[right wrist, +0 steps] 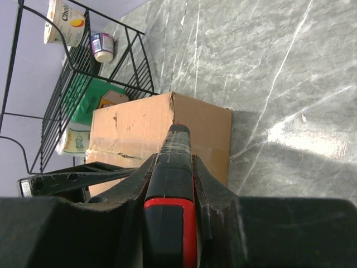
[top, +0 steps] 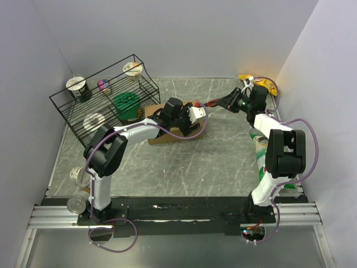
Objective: Unpack the express box
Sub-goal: Cut the express box at the center of the board.
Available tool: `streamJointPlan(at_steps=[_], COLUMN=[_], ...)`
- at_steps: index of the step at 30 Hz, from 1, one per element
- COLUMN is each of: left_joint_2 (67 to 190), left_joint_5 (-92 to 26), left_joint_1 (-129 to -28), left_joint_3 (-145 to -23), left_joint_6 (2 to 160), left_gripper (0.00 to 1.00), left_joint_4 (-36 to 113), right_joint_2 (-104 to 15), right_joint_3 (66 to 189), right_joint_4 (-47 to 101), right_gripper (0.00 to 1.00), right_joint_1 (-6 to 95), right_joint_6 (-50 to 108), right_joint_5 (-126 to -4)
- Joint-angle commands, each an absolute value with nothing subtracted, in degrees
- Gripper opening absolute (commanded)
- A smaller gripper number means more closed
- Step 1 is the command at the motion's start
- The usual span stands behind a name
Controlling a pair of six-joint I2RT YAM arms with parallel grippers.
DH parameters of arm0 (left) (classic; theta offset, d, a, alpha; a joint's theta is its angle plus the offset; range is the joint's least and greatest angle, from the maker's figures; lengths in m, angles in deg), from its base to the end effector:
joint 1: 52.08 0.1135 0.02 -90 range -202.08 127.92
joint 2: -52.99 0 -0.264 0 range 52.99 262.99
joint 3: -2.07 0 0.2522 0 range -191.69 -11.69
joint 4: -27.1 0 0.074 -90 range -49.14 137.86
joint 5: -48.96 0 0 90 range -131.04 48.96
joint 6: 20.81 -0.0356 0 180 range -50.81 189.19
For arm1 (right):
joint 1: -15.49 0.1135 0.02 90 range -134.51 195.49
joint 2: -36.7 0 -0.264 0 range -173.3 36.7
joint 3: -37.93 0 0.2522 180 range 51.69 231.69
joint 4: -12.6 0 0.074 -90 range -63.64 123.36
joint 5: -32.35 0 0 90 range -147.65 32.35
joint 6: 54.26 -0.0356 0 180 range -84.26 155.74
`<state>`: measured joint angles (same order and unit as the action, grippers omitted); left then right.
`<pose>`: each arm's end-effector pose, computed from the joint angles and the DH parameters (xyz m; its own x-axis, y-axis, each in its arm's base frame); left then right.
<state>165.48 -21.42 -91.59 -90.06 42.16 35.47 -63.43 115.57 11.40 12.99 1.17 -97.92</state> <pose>0.3409 -0.2966 0.2180 0.0452 0.5175 -0.8545 0.9047 0.3415 0.2547 0.3943 0.0058 0.2402 -0.6212 0.4605 -0.6341 -0.2622 0.6403 0.7219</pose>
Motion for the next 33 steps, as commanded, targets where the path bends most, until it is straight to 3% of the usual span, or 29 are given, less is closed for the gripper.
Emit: streamJointPlan(at_steps=[1, 18, 33], left_joint_2=[166.55, 170.59, 172.7], left_joint_5=[-22.41, -26.79, -30.14], left_joint_1=[-90.49, -90.41, -90.49], left_joint_3=[-90.44, -93.52, -95.8], left_joint_6=[43.61, 47.48, 50.12], left_gripper=[0.74, 0.68, 0.66], left_joint_4=[35.5, 35.41, 34.62], right_joint_2=[-63.4, -54.54, -43.98], right_joint_3=[117.7, 109.36, 101.27], right_joint_4=[7.99, 21.26, 36.91], right_gripper=[0.0, 0.0, 0.0], right_joint_1=[13.56, 13.47, 13.38], right_joint_6=[-0.64, -1.97, 7.44], right_joint_5=[-100.89, -105.99, -107.75])
